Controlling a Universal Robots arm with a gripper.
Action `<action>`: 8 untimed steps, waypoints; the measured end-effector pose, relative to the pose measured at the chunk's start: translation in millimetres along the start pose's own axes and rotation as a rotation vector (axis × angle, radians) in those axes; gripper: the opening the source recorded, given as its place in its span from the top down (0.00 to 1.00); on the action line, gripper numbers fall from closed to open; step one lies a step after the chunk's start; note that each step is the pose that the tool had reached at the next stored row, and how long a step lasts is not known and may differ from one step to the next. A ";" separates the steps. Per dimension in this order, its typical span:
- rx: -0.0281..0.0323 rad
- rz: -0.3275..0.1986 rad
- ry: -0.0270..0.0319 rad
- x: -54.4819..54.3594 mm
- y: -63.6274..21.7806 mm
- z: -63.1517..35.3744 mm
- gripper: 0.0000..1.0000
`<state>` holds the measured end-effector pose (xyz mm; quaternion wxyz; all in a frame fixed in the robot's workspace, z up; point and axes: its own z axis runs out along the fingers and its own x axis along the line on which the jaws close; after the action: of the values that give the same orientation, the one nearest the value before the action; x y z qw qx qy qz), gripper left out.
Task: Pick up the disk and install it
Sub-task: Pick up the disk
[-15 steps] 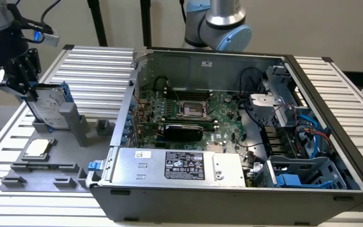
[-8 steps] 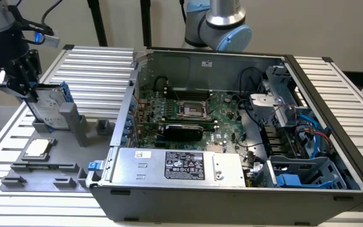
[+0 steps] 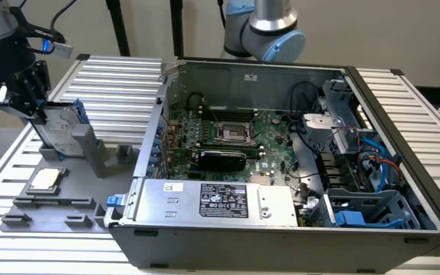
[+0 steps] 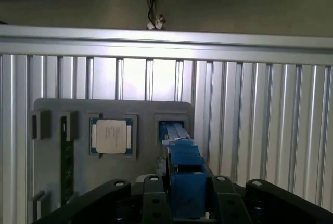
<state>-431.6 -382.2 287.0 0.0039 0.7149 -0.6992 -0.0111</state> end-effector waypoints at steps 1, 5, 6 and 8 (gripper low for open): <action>0.0007 0.000 0.0000 0.0 0.0 0.0 0.67; 0.0010 0.000 0.0000 0.0 0.0 0.0 0.67; 0.0010 0.000 0.0000 0.0 0.0 0.0 0.67; 0.0009 0.000 0.0001 0.0 0.0 0.0 0.67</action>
<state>-431.7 -382.2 287.0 0.0036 0.7149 -0.6992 -0.0107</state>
